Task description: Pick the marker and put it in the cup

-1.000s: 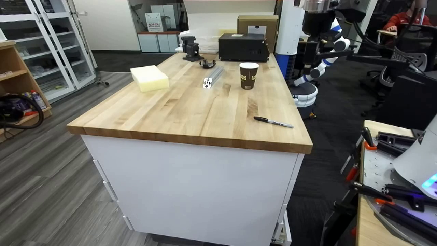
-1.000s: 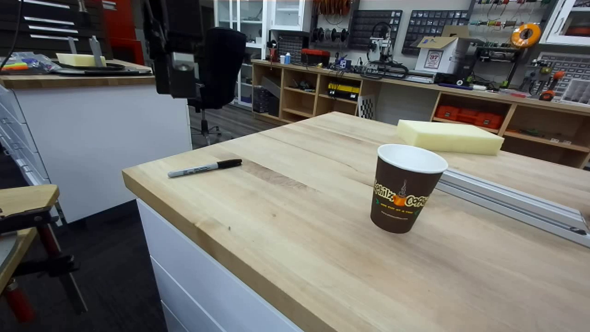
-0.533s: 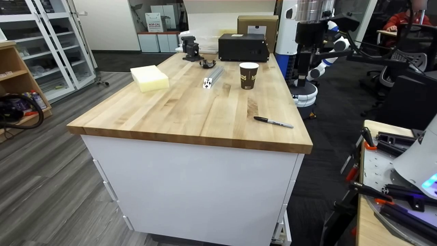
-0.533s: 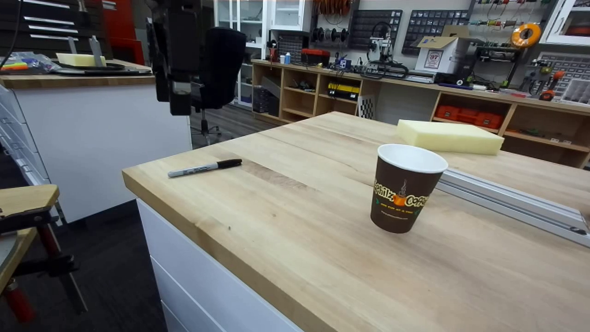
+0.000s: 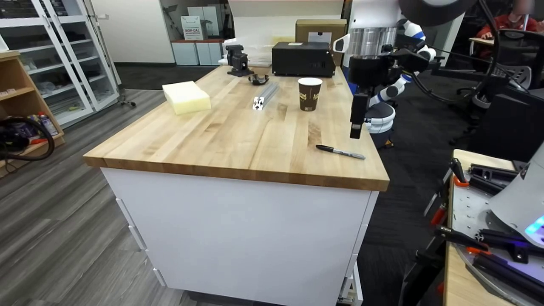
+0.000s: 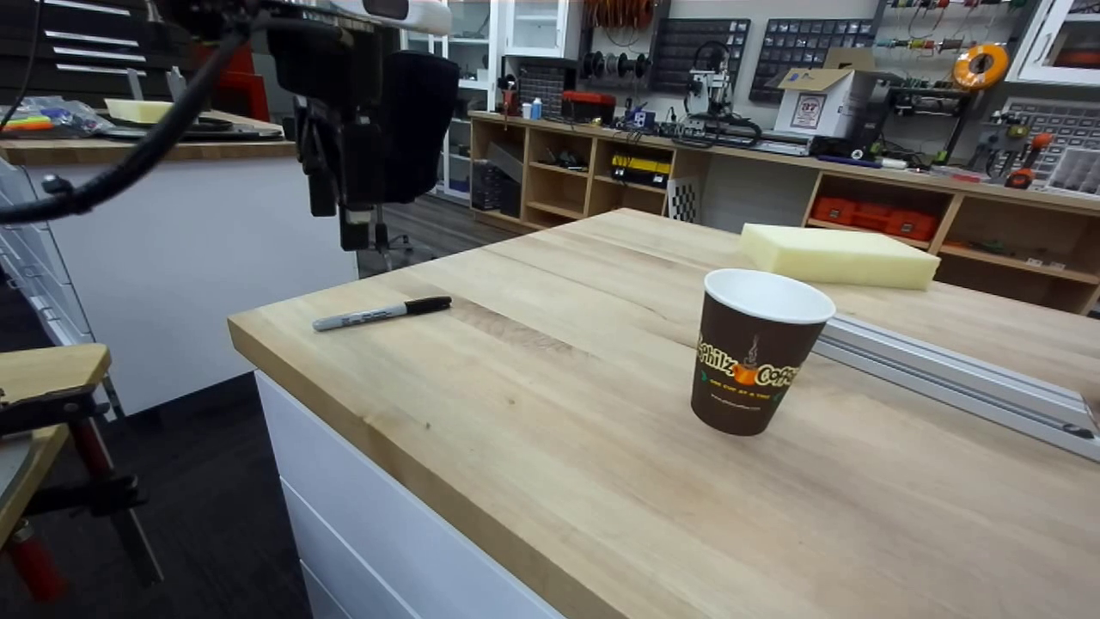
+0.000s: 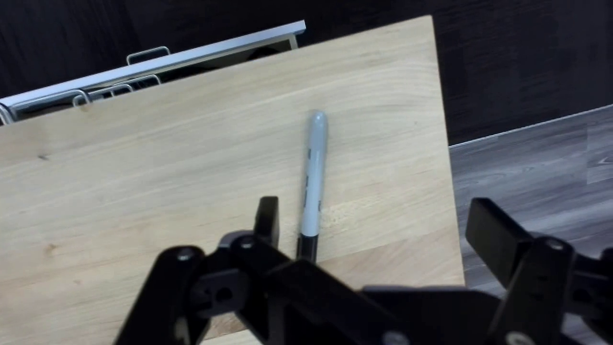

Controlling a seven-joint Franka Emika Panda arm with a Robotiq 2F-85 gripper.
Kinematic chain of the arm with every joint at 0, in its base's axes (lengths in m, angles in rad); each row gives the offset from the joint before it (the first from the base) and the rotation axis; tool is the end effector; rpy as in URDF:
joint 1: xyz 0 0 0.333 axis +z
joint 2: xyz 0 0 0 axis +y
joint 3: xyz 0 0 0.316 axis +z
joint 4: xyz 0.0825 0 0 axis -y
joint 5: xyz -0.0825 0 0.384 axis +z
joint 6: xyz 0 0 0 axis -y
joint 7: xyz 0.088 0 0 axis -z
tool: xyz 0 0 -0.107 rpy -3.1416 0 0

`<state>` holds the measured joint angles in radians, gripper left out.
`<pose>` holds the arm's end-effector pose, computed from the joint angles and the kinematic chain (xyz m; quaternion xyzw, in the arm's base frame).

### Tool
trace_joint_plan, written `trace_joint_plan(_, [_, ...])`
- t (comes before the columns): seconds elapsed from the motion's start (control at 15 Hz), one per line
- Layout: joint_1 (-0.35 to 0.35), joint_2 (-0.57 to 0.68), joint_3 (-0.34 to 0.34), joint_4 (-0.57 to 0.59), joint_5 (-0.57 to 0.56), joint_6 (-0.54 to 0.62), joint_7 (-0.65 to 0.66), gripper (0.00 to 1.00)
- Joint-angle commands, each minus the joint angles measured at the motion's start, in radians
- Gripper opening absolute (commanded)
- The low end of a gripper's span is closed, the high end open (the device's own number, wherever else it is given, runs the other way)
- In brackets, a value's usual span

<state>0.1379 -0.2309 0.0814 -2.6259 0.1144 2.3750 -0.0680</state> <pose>0.4052 0.0905 0.3246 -0.9944 -0.1006 0.0122 0.0291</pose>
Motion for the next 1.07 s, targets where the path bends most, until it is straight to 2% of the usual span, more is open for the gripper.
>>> trace_joint_plan(0.0, [0.025,0.065,0.028,-0.010,0.012,0.104,-0.010,1.00])
trace_joint_plan(0.13, [0.031,0.095,0.041,-0.016,0.009,0.149,-0.012,0.99])
trace_joint_plan(0.2, [0.035,0.108,0.048,-0.019,0.014,0.171,-0.012,0.74])
trace_joint_plan(0.33, [0.038,0.135,0.061,-0.024,0.004,0.212,0.003,0.68])
trace_joint_plan(0.53, [0.040,0.178,0.080,-0.029,-0.028,0.270,0.029,0.48])
trace_joint_plan(0.6, [0.039,0.191,0.086,-0.033,-0.047,0.288,0.043,0.65])
trace_joint_plan(0.67, [0.038,0.202,0.090,-0.033,-0.059,0.299,0.051,0.87])
trace_joint_plan(0.73, [0.038,0.207,0.092,-0.031,-0.069,0.300,0.054,0.88])
trace_joint_plan(0.87, [0.037,0.212,0.095,-0.023,-0.098,0.295,0.067,0.97])
trace_joint_plan(1.0, [0.033,0.210,0.092,-0.021,-0.132,0.290,0.089,1.00])
